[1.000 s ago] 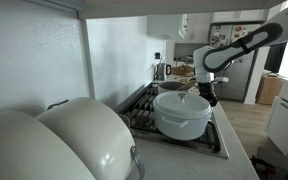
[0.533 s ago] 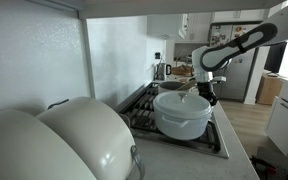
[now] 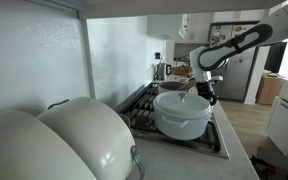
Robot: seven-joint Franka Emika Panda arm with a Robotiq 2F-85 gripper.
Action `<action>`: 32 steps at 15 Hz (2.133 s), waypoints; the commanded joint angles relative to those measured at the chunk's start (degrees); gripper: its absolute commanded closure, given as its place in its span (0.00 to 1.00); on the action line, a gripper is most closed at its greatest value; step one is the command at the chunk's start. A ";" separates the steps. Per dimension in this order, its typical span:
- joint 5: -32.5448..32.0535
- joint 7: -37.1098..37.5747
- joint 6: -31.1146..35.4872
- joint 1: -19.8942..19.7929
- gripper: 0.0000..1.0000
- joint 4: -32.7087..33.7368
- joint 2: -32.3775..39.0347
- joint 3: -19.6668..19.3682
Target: Turn the first knob on the left of the stove
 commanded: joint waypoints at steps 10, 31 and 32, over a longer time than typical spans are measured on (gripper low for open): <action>-4.58 -15.14 -16.43 -3.02 0.95 2.06 3.64 0.22; -8.24 3.93 -40.21 0.10 0.95 23.79 7.65 4.36; -8.08 5.16 -41.46 0.21 0.95 25.16 7.78 4.48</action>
